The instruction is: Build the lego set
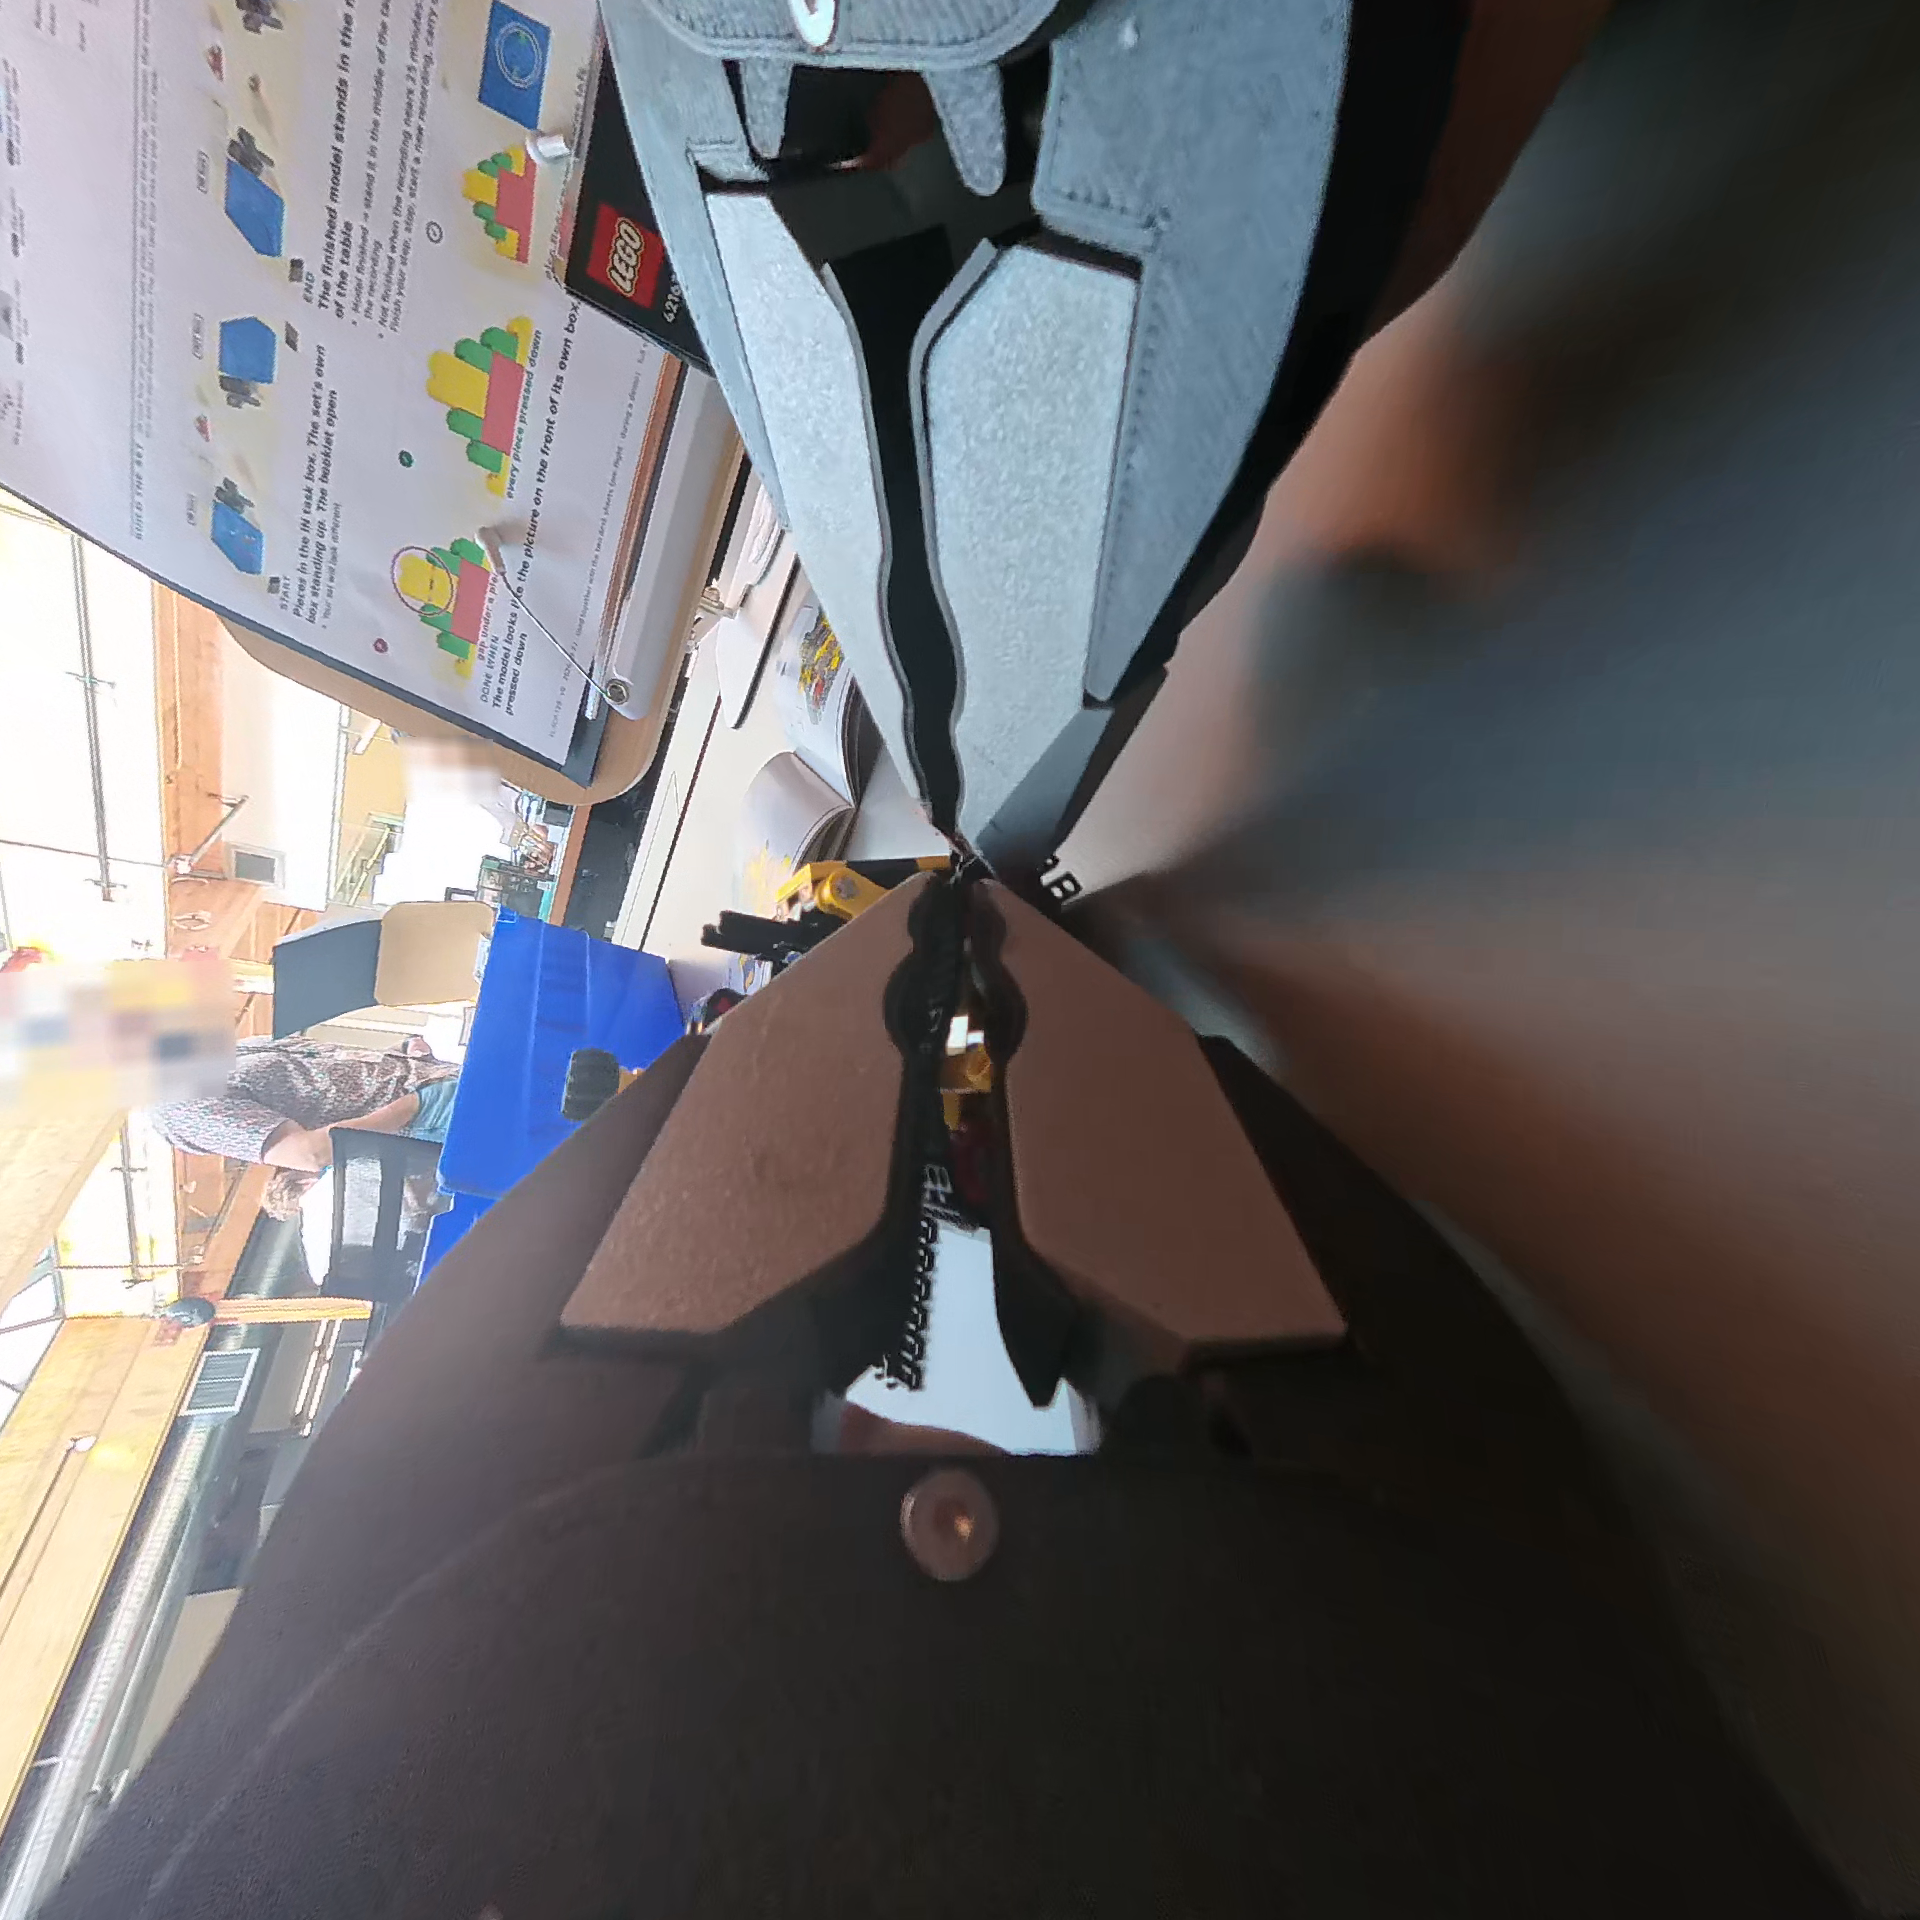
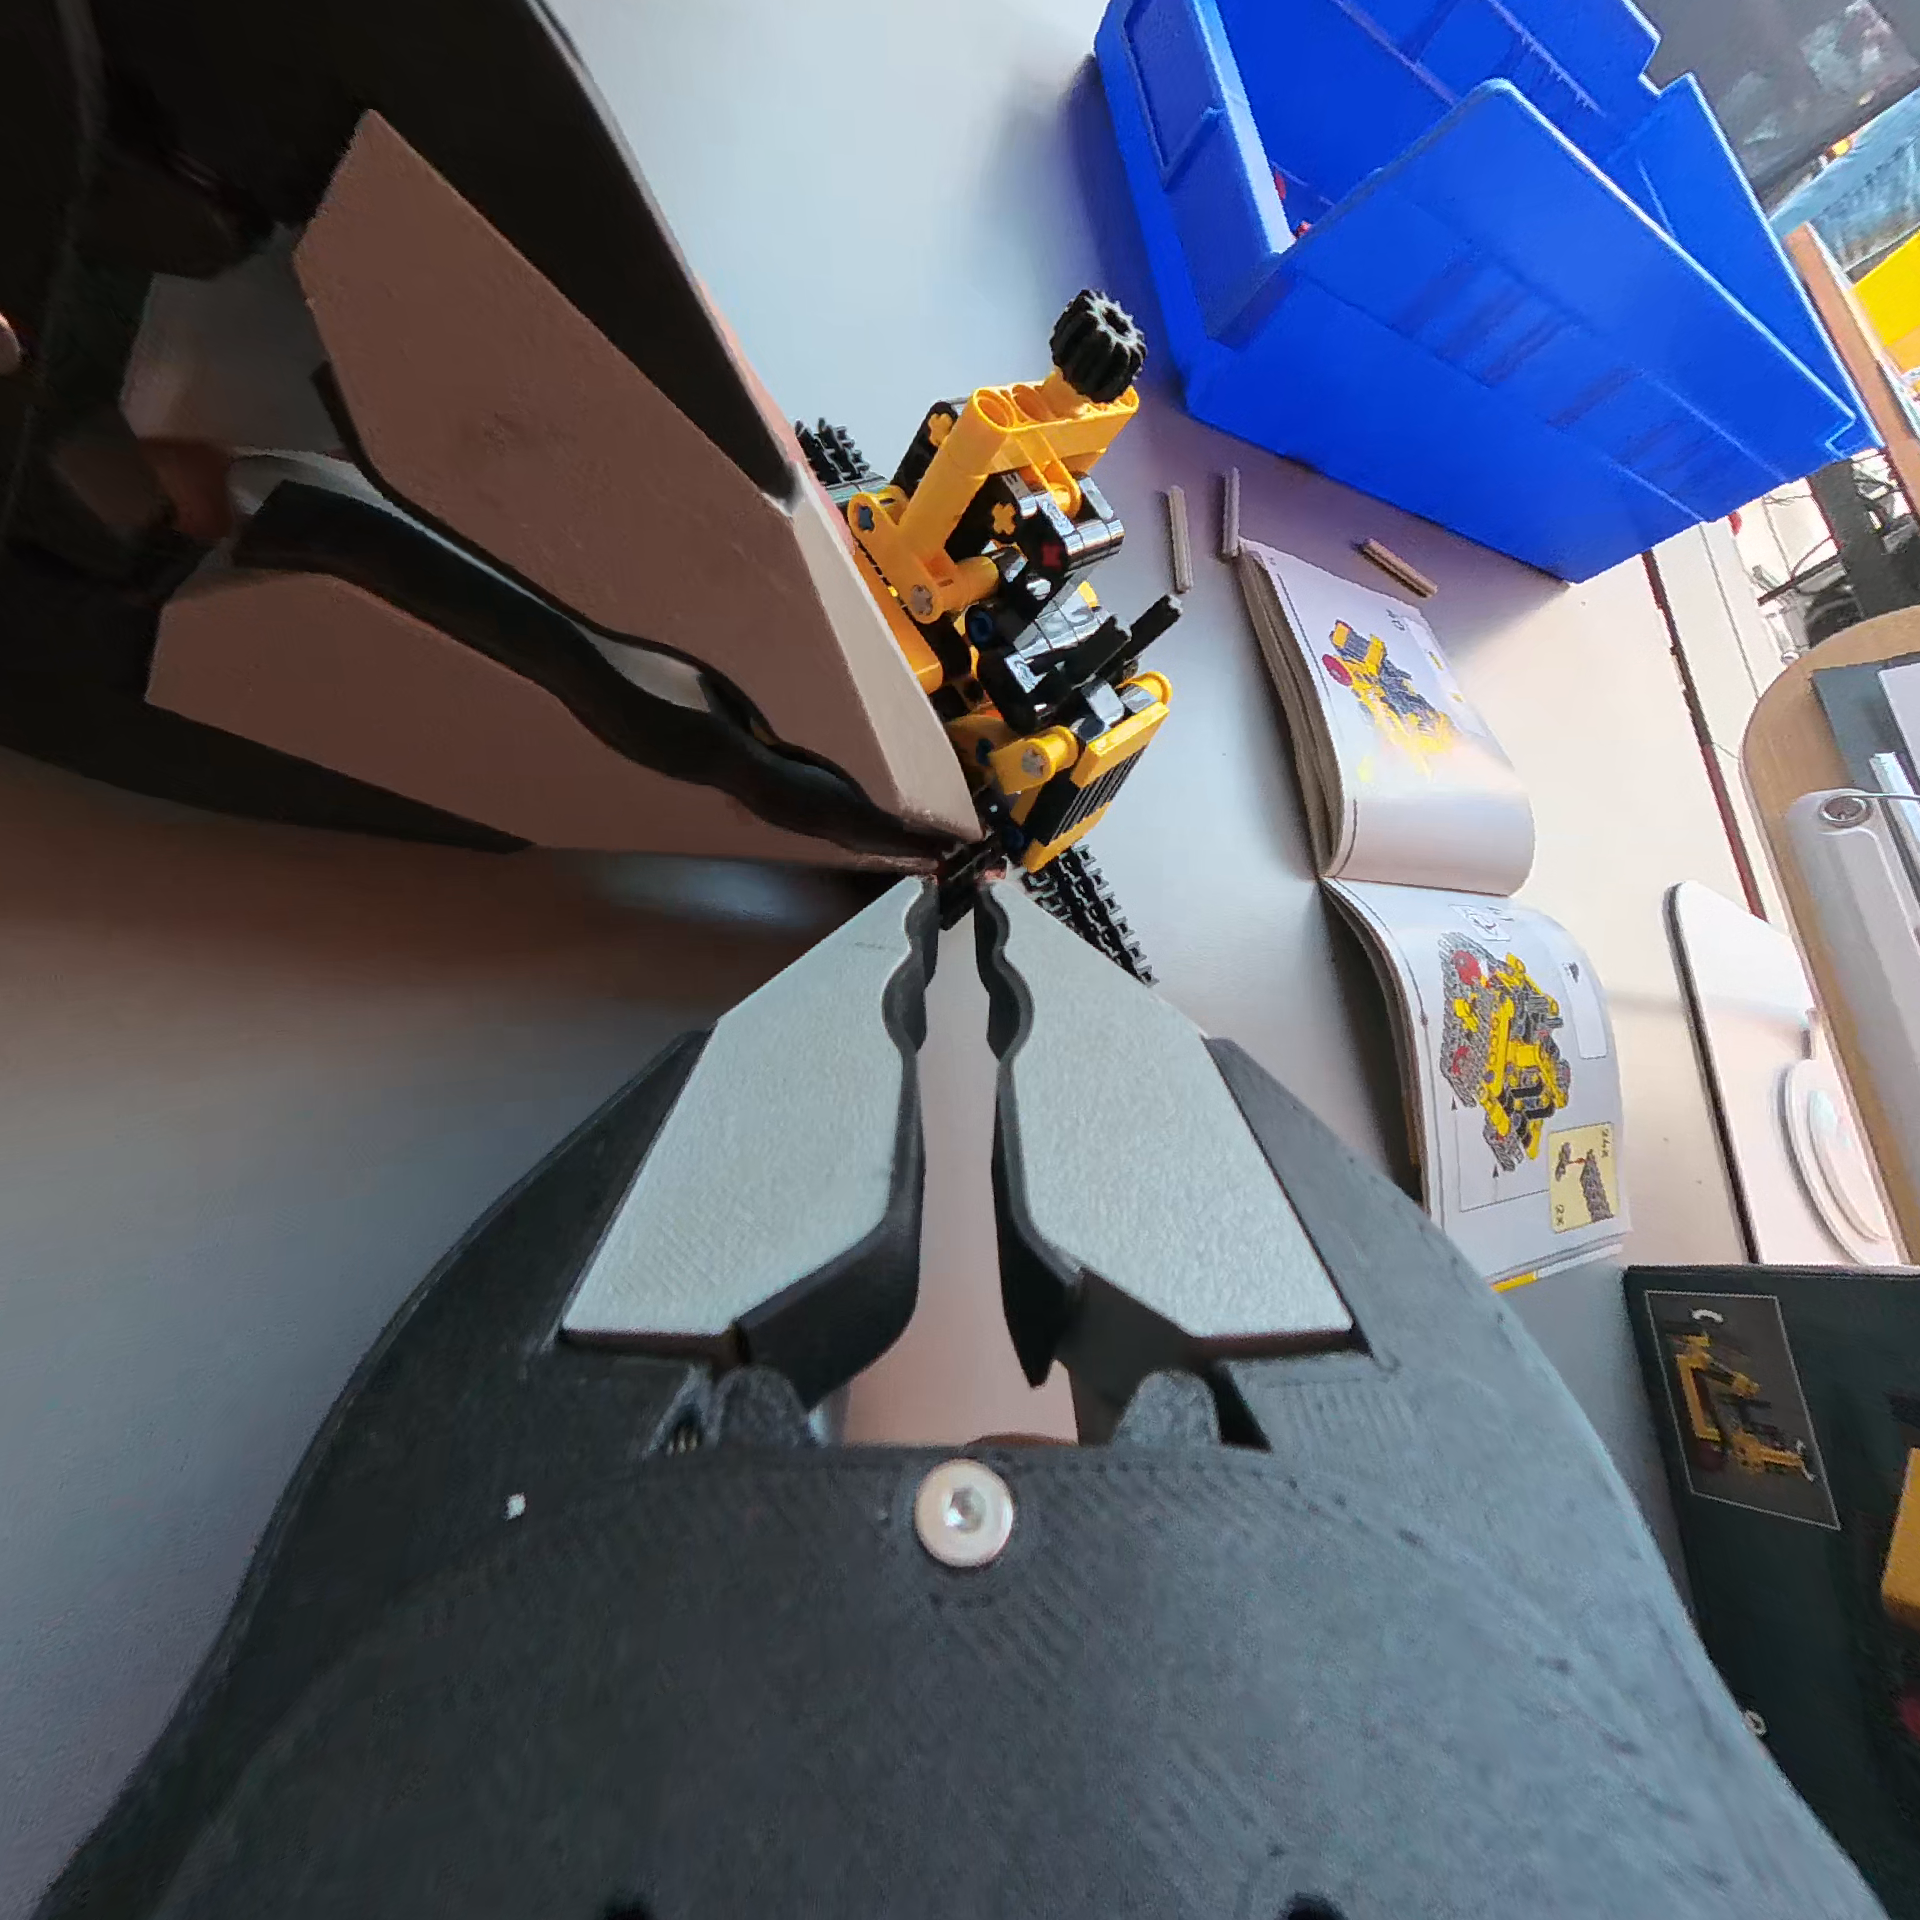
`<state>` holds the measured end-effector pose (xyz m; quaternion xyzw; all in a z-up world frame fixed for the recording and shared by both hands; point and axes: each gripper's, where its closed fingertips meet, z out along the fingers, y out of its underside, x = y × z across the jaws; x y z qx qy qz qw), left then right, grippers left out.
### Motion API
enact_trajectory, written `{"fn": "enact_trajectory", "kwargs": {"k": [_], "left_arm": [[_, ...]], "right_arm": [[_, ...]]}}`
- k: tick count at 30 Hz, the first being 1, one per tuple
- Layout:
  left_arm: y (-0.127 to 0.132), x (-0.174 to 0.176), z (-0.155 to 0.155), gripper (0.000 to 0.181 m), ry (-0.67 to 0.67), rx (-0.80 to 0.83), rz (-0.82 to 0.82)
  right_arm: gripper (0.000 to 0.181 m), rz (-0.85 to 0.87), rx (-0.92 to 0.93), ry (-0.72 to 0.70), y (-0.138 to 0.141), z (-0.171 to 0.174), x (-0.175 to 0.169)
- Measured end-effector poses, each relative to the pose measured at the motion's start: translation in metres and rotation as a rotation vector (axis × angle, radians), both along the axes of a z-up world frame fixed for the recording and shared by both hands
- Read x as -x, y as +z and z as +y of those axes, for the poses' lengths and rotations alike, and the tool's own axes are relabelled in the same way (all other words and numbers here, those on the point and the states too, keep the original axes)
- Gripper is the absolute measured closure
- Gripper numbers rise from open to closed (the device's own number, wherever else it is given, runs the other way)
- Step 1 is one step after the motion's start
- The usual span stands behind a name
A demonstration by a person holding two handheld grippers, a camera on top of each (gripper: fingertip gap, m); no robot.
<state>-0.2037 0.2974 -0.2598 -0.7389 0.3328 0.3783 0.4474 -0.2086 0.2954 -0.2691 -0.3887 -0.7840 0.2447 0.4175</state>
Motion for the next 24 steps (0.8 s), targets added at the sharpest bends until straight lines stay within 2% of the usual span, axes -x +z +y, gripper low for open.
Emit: {"fn": "enact_trajectory", "kwargs": {"k": [24], "left_arm": [[-0.0029,0.0014,0.0008,0.181,0.010,0.027,-0.030]], "right_arm": [[0.178,0.023,-0.062,-0.010,0.0005,0.0014,0.0013]]}}
